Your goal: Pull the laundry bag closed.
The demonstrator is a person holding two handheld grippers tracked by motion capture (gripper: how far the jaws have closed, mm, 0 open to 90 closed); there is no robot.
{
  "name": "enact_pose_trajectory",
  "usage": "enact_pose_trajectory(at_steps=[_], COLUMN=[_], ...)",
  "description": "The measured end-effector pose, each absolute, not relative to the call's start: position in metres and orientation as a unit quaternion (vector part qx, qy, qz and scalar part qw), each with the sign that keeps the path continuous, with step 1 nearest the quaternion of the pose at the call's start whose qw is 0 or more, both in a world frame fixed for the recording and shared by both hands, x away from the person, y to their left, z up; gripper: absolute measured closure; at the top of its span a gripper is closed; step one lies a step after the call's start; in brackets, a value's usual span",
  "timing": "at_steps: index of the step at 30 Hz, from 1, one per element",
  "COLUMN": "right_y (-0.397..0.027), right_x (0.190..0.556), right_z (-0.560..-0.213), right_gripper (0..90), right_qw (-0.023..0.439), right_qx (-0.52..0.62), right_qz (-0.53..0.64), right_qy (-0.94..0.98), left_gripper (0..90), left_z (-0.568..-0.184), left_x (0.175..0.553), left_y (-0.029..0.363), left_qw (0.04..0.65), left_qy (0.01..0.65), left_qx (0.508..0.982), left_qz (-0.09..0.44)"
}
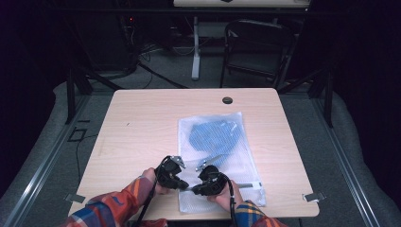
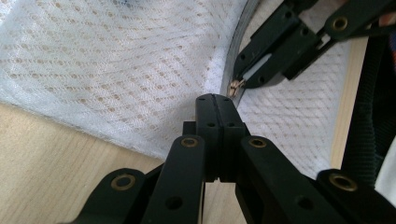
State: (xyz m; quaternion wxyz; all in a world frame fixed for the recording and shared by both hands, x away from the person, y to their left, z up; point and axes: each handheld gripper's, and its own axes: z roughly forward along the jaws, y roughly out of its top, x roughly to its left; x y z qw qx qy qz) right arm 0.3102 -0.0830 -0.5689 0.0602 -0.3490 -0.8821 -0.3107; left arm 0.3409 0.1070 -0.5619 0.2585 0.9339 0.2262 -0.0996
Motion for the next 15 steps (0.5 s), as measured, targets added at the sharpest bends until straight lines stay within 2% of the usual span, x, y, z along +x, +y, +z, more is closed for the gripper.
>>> enact_pose_trajectory(at_steps=[15], right_y=[-0.095], right_x=[0.312], right_z=[-0.567], right_gripper=[87.0], right_qw=[0.062], right_qx=[-0.356], right_qz=[-0.307], right_qy=[-0.88], left_gripper=[90.0], left_z=[-0.562], left_x=[0.342], left_y=[0.107], left_qw=[0.258], left_qy=[0.22], left_qx=[0.935], left_qz=[-0.102])
